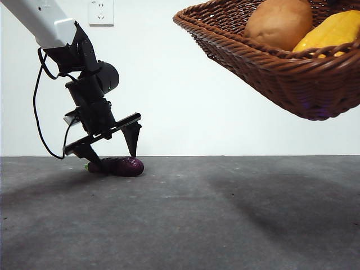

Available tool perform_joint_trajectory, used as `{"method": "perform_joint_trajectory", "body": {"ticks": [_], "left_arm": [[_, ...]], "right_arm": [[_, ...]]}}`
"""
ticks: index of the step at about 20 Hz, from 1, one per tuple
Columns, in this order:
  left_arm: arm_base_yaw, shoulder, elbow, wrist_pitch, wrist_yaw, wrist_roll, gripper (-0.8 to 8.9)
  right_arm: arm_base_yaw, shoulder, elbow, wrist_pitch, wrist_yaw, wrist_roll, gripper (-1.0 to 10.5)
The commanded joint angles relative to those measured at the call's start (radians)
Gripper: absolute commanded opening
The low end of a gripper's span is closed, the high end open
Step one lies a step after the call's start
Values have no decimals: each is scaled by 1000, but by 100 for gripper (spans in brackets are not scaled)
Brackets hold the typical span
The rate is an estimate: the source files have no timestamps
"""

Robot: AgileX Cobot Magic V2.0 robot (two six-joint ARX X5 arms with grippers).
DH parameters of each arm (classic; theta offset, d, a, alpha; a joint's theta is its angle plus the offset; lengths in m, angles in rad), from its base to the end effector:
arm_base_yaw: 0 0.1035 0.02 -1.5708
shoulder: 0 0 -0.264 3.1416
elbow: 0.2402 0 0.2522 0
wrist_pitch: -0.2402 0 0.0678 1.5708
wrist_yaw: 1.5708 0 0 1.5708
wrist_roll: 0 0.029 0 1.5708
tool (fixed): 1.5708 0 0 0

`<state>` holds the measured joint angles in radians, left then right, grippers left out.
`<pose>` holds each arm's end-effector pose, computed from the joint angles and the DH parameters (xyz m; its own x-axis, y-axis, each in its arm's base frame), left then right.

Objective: Help me put the vegetables on the table into the basket

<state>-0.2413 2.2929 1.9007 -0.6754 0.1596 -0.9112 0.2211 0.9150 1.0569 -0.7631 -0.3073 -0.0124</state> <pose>0.4750 -0.1216 0.1789 0.4243 -0.2681 -0.8649 -0.4820 0.7417 -0.4664 0.1646 0.0460 0.3512 0.6899 0.4651 -0.5547 -0.4560 0.8744 0.1660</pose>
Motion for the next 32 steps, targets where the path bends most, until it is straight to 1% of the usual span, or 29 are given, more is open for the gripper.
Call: {"method": "perform_joint_trajectory", "body": {"ticks": [1, 3, 5, 6, 8, 11, 13, 16, 17, 19, 21, 23, 25, 27, 28, 30, 32], "left_arm": [[-8, 41, -6, 3, 6, -4, 170], [-13, 41, -6, 27, 7, 7, 7], [-14, 41, -5, 40, 35, 23, -8], [-14, 41, -5, 42, 54, 48, -8], [-14, 27, -2, 41, 54, 117, -8], [0, -41, -2, 43, 27, 251, -8], [23, -111, -2, 30, 32, 395, -8], [61, -238, -2, -45, 31, 602, -8], [72, -283, -2, -69, 31, 650, -8], [94, -369, -4, -103, 31, 717, -9], [115, -455, -13, -127, 38, 771, -9], [140, -521, -31, -149, 134, 789, -8], [151, -596, -101, -146, 237, 799, -8], [148, -682, -225, -114, 277, 815, -8], [139, -735, -312, -72, 311, 798, -8], [106, -854, -509, 71, 411, 714, -8], [51, -967, -691, 208, 446, 617, -8]], "right_arm": [[0, -3, -5, 10, -10, 3, -12], [0, -3, -5, 10, -10, 3, -12], [0, -3, -5, 9, -10, 4, -12], [0, -3, -5, 7, -10, 4, -12], [0, -3, -5, 7, -10, 8, -12], [0, 3, -5, 6, 11, 18, -12], [0, 25, -5, 6, 28, 35, -12], [0, 108, -7, 14, 27, 59, -12], [0, 143, -8, 27, 27, 68, -12], [0, 209, -11, 77, 24, 110, -12], [1, 274, -28, 146, -3, 171, -12], [2, 315, -68, 226, -39, 232, -12], [3, 333, -126, 310, -61, 300, -12], [10, 333, -182, 374, -60, 349, -12], [17, 333, -208, 401, -61, 369, -12], [36, 338, -245, 446, -58, 402, -12], [82, 350, -274, 505, -47, 441, -12]]}}
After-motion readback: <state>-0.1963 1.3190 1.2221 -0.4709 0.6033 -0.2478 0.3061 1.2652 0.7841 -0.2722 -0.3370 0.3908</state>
